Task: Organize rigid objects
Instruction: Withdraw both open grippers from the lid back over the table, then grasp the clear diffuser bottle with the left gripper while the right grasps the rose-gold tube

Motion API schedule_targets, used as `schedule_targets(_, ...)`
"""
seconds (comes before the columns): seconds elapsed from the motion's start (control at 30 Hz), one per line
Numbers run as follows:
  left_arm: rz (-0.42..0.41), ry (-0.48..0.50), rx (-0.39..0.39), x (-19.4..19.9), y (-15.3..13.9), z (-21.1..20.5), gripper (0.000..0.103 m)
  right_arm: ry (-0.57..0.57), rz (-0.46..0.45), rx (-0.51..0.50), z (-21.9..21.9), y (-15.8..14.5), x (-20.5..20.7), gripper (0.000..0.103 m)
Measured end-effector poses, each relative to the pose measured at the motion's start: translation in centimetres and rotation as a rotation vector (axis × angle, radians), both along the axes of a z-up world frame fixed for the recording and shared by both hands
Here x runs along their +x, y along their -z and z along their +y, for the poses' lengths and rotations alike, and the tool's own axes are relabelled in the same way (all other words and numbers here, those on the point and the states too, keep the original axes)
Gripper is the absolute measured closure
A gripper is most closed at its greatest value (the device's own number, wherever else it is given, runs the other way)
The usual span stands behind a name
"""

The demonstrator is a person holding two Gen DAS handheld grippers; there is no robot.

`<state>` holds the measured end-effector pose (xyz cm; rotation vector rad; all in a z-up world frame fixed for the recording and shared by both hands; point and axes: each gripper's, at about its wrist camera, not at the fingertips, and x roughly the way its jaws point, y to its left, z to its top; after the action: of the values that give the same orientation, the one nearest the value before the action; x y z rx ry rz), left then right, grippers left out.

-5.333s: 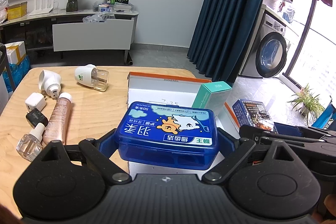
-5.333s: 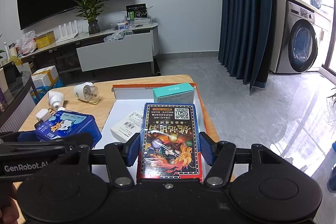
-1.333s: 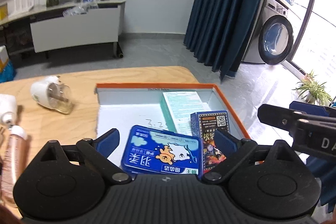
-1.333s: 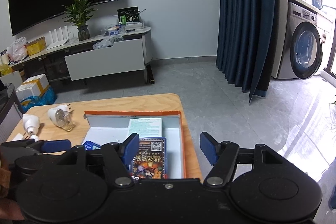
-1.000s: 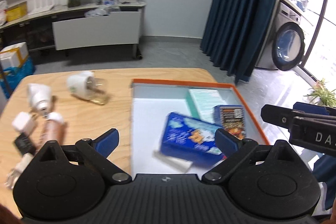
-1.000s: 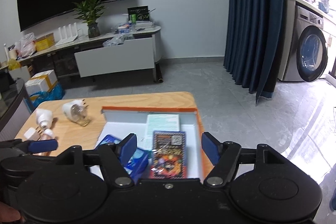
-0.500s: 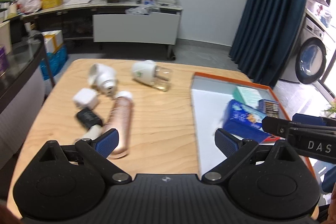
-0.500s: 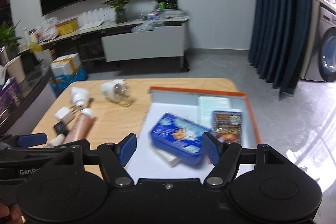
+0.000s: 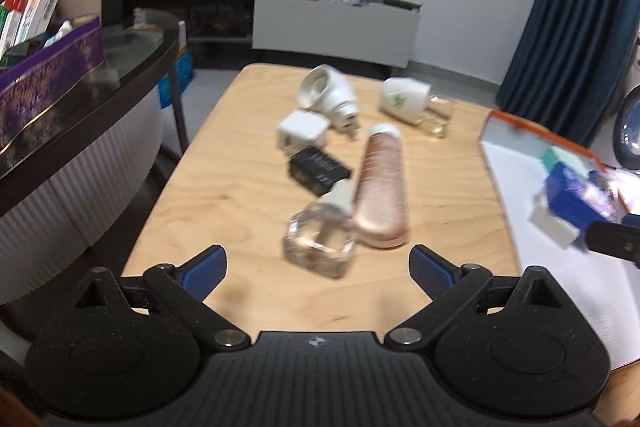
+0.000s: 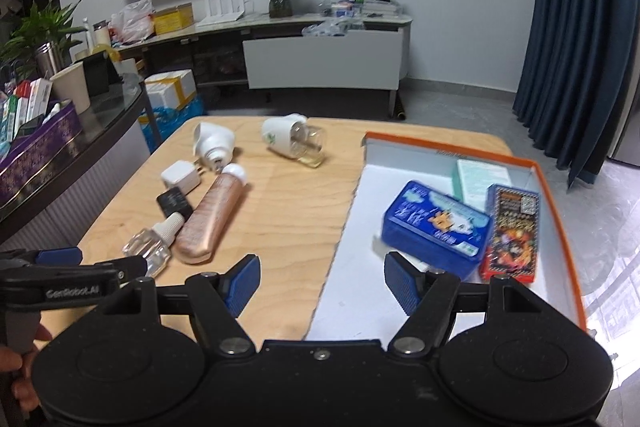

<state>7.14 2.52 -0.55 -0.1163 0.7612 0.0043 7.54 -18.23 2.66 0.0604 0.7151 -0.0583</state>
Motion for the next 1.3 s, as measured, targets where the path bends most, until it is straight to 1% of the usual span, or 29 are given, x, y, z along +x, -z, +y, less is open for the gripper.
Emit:
schedule_targets(0.2, 0.011, 0.03, 0.023, 1.0, 0.6, 0.4, 0.003, -0.039, 0.033, -0.005, 2.1, 1.2, 0.7, 0.021)
schedule_targets(0.3, 0.024, 0.047, 0.036, 1.8, 1.4, 0.5, 0.003, -0.056, 0.041, -0.008, 2.9, 1.4, 1.0, 0.021)
schedule_targets(0.4, 0.041, 0.069, 0.055, 3.0, 2.3, 0.5, 0.005, -0.064, 0.05, -0.018, 3.6, 1.6, 1.2, 0.021)
schedule_targets(0.47, 0.043, 0.096, 0.069, 3.7, 2.8, 0.6, 0.01, -0.065, 0.056, -0.025, 3.8, 1.8, 1.4, 0.021)
schedule_targets(0.5, 0.046, 0.111, 0.07, 4.0, 3.0, 0.6, 0.016, -0.064, 0.06, -0.026, 3.8, 1.9, 1.5, 0.021)
schedule_targets(0.57, 0.02, 0.14, 0.094, 4.1, 3.0, 0.5, 0.03, -0.058, 0.07, -0.025, 3.9, 2.1, 1.9, 0.021)
schedule_targets(0.6, 0.007, 0.159, 0.109, 4.1, 3.0, 0.4, 0.042, -0.057, 0.075, -0.022, 3.9, 2.2, 2.1, 0.021)
schedule_targets(0.63, -0.001, 0.172, 0.116, 4.0, 2.9, 0.2, 0.051, -0.058, 0.08, -0.019, 4.0, 2.3, 2.3, 0.021)
schedule_targets(0.67, -0.006, 0.177, 0.118, 3.9, 2.8, 0.2, 0.051, -0.059, 0.084, -0.017, 4.1, 2.5, 2.5, 0.021)
schedule_targets(0.77, -0.008, 0.18, 0.079, 3.5, 2.7, 0.7, 0.052, -0.068, 0.098, -0.011, 4.8, 2.9, 3.4, 0.021)
schedule_targets(0.9, -0.035, 0.146, 0.033, 2.5, 1.7, 1.6, 0.052, -0.081, 0.113, 0.032, 5.7, 3.5, 5.4, 0.021)
schedule_targets(1.0, -0.06, 0.123, 0.002, 2.0, 1.1, 2.3, 0.052, -0.067, 0.123, 0.061, 6.4, 4.1, 7.7, 0.021)
schedule_targets(1.1, -0.05, 0.118, -0.013, 2.4, 1.5, 2.7, 0.052, -0.05, 0.142, 0.107, 6.9, 4.9, 10.5, 0.021)
schedule_targets(1.17, -0.041, 0.114, -0.03, 2.5, 2.0, 2.9, 0.052, -0.03, 0.146, 0.112, 7.2, 5.4, 12.2, 0.021)
schedule_targets(1.27, -0.045, 0.13, 0.002, 2.4, 2.4, 2.4, 0.052, 0.004, 0.164, 0.12, 7.2, 6.3, 14.8, 0.021)
schedule_targets(1.3, -0.051, 0.137, 0.013, 2.3, 2.5, 2.2, 0.052, 0.007, 0.164, 0.14, 7.1, 6.6, 15.5, 0.021)
